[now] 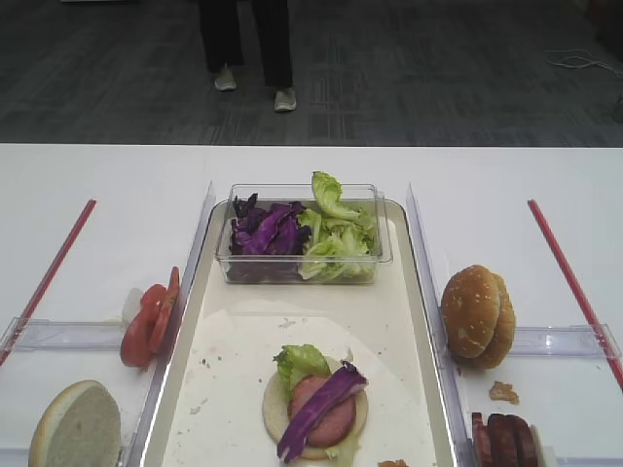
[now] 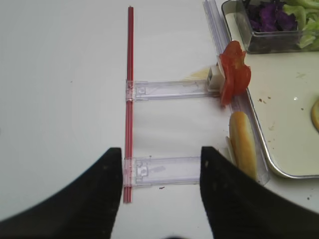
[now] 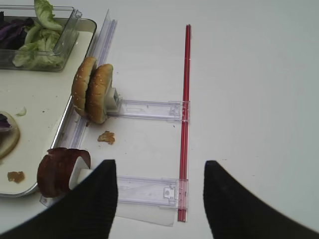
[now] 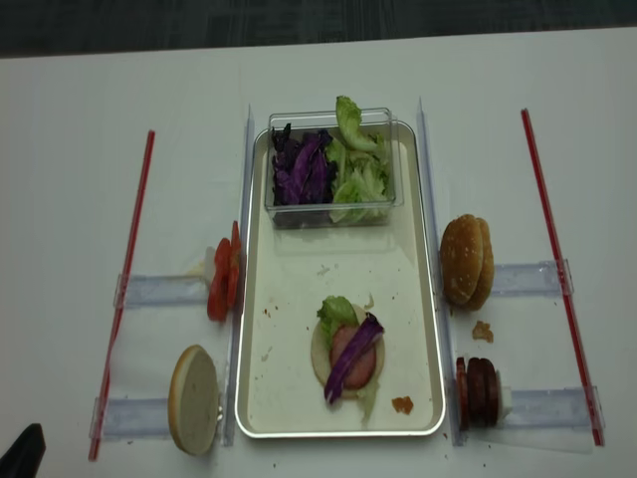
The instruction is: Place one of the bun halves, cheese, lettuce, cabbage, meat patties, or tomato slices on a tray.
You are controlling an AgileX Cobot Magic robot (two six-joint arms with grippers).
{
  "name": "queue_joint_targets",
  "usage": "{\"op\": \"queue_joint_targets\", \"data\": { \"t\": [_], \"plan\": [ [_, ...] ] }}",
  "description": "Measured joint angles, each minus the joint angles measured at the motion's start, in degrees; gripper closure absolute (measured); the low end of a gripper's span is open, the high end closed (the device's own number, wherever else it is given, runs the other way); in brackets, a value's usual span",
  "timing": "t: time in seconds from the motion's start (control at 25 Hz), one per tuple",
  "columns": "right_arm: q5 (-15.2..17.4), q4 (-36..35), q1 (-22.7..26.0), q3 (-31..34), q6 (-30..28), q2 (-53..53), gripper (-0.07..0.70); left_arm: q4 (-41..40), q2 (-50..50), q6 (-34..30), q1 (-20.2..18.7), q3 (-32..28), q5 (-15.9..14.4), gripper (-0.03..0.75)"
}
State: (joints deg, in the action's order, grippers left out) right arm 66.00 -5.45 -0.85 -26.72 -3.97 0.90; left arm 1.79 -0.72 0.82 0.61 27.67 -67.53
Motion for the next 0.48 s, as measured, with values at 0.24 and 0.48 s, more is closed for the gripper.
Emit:
{"op": "queue_joint_targets", "data": {
  "t": [0.24, 0.48],
  "plan": [
    [0.0, 0.0, 0.0, 0.0, 0.0, 0.0, 0.22, 0.02, -0.25, 0.37, 0.0, 0.0, -0.12, 0.374],
    [0.0, 0.0, 0.0, 0.0, 0.0, 0.0, 0.22, 0.02, -0.25, 0.5, 0.0, 0.0, -0.12, 0.374]
  ]
}}
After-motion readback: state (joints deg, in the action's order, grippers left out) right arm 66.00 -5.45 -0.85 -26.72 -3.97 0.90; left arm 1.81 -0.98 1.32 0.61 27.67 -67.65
